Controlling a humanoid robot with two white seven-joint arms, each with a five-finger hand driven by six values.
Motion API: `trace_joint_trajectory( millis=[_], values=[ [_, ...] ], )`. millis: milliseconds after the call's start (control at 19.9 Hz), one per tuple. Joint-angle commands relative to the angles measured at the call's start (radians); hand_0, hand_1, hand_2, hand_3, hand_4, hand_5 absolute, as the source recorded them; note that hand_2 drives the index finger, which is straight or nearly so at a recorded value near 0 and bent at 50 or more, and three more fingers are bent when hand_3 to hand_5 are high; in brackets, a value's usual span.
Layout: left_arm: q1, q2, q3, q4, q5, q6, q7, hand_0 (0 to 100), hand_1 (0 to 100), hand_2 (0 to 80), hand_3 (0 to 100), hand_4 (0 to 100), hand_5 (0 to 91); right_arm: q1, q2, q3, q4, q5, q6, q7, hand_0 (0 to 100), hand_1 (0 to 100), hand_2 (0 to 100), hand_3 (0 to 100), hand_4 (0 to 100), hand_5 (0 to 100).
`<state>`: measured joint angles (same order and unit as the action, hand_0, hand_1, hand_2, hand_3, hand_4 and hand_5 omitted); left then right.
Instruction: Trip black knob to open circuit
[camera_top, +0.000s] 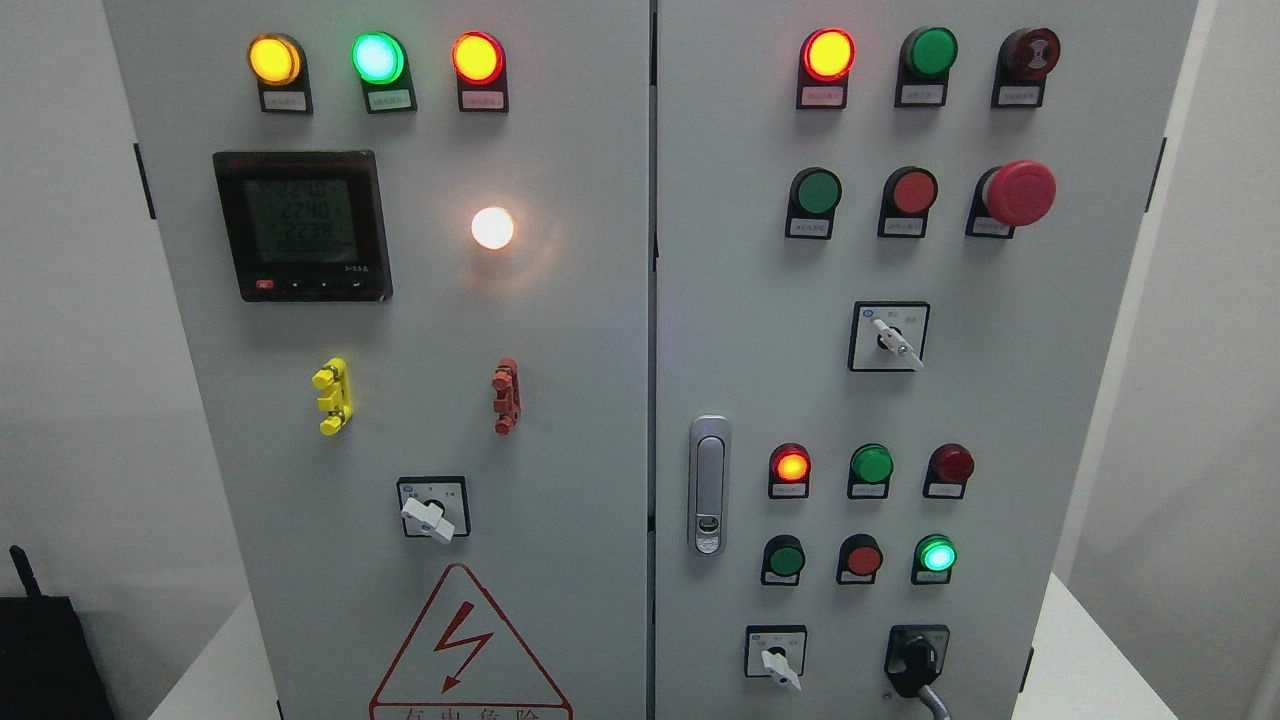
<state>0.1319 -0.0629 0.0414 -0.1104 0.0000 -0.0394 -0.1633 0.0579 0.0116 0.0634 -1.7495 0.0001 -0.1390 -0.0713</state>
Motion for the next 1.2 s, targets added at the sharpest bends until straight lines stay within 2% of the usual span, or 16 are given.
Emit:
trace_joint_trajectory(
  millis=[0, 1153],
  values=[
    [0.000, 0.000, 0.000, 0.000, -0.023, 0.000, -0.001, 12, 39, 0.0, 0, 0, 0.0, -0.001, 0.019, -0.011, 0.013, -0.012, 0.004, -0.010, 0, 0, 0, 100, 100, 100],
    [0.000, 0.000, 0.000, 0.000, -0.023, 0.000, -0.001, 12, 39, 0.0, 0, 0, 0.0, -0.003, 0.008, -0.039, 0.015, -0.014, -0.002, -0.010, 0, 0, 0, 100, 100, 100]
  ],
)
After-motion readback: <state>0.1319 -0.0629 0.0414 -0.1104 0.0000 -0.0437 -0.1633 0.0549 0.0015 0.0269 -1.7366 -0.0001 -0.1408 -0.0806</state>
